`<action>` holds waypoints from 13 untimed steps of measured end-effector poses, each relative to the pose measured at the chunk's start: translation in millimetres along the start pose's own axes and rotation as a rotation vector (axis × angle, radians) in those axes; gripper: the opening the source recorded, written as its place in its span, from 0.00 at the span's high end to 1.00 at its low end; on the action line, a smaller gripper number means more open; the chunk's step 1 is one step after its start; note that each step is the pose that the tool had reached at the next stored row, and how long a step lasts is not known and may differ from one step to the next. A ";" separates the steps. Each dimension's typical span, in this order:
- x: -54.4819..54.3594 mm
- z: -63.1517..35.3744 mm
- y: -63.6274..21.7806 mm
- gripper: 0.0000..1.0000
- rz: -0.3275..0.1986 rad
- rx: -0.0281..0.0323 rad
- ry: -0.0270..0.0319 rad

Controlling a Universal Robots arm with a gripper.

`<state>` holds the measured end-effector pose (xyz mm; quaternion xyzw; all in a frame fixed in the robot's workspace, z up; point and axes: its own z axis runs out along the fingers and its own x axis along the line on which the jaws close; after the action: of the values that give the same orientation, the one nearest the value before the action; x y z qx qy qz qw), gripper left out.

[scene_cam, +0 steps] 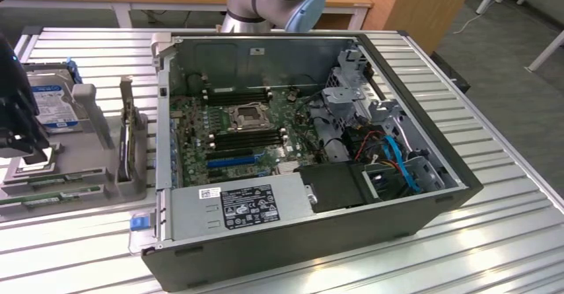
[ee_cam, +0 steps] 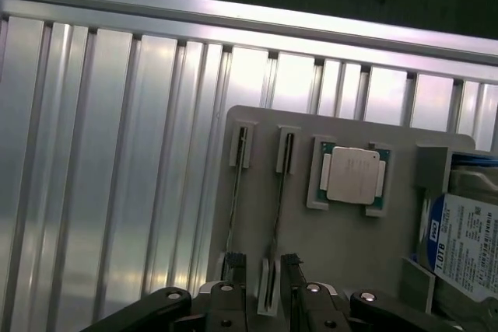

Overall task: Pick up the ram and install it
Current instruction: 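Pick up the ram and move it above insertion slot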

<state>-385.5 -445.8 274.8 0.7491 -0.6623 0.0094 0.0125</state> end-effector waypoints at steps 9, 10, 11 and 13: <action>10.4 16.7 3.1 0.68 0.003 -0.0001 0.0003; 9.5 18.5 4.9 0.68 0.004 -0.0006 0.0031; 8.5 20.2 7.2 0.68 0.006 -0.0011 0.0071; 7.0 23.8 12.9 0.68 0.009 -0.0020 0.0134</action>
<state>-397.5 -455.0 251.2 0.7462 -0.6654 0.0138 0.0176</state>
